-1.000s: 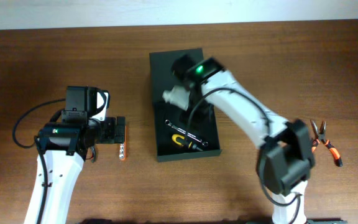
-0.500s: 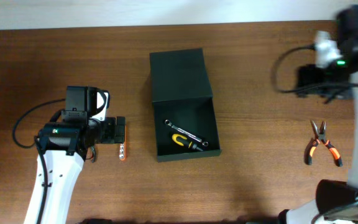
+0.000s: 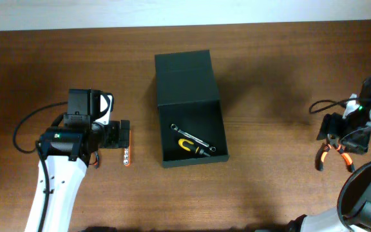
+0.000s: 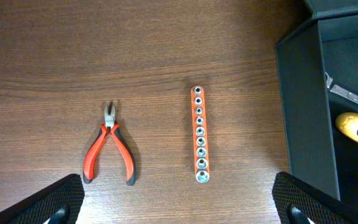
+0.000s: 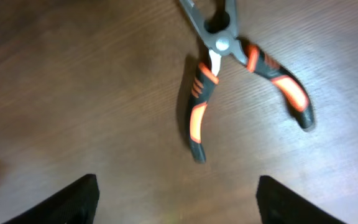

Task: Pack container
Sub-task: 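Grasp the orange-handled needle-nose pliers with the right gripper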

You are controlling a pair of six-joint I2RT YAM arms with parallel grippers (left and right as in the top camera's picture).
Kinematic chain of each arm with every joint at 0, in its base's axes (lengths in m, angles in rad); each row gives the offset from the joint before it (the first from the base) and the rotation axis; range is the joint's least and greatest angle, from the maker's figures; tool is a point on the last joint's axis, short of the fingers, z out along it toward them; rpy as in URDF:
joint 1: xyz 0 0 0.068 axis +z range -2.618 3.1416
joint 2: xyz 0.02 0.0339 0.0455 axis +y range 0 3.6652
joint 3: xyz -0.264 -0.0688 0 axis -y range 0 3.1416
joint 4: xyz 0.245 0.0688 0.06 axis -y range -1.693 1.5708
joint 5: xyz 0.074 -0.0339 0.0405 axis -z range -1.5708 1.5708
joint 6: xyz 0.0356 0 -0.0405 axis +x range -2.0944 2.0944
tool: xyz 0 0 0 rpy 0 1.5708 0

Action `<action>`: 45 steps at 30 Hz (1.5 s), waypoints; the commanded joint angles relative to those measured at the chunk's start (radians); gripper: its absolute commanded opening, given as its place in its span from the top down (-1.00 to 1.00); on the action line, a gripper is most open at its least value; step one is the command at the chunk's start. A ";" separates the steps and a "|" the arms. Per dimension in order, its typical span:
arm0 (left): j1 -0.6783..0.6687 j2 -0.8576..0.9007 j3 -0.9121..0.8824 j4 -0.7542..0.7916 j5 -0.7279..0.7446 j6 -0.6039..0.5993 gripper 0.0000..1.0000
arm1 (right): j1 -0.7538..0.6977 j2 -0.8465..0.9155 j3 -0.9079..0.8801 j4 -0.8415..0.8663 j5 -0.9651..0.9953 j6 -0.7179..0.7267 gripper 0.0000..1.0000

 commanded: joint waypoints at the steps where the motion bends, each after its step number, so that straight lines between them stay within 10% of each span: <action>1: -0.002 0.000 0.017 0.001 -0.008 -0.006 -0.99 | -0.006 -0.006 -0.150 0.137 -0.007 -0.020 -0.68; 33: -0.002 0.000 0.017 0.001 -0.008 -0.006 -0.99 | -0.006 0.114 -0.375 0.546 -0.007 -0.016 -0.75; 45: -0.002 0.000 0.017 0.001 -0.007 -0.006 -0.99 | -0.006 0.132 -0.375 0.561 -0.010 -0.016 0.40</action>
